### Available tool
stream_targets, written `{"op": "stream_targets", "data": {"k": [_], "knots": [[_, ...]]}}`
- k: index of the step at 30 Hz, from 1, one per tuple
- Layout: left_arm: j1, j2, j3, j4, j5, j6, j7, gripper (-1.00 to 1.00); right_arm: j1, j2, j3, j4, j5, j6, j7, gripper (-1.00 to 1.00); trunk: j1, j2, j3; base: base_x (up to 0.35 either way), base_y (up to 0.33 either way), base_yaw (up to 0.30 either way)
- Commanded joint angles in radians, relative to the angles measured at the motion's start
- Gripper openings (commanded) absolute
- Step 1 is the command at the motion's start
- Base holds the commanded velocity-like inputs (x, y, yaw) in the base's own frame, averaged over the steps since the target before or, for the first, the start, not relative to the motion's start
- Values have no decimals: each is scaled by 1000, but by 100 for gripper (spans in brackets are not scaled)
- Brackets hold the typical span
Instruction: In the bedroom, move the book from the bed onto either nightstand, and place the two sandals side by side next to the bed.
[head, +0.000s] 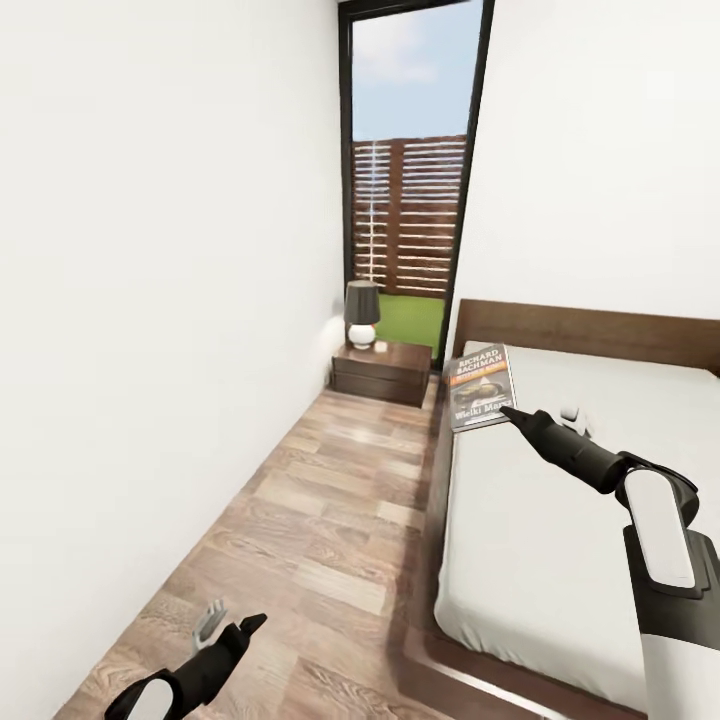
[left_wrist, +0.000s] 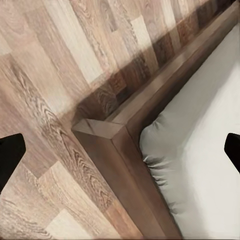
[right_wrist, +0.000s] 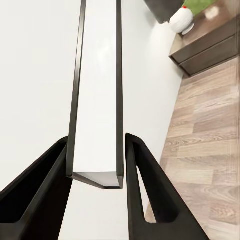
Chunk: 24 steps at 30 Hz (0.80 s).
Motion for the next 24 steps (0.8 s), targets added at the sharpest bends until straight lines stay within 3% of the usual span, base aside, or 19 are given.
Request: {"op": "stream_targets", "data": {"k": [1,8,24], "knots": [[-4,0,-3,4,3,6,-3,100,-1,0,-1,0,-1,6,3,-100,1,-1,-1,255,228,-256],[-15,1,-22,19,3,6,-3,100,-1,0,-1,-1,-1,6,4,-100,1,-1,4,256,230,-256],[-18,3,-26,26,3,6,-3,100,-1,0,-1,-2,-1,5,4,-100,1,-1,13,224,265,-256]]}}
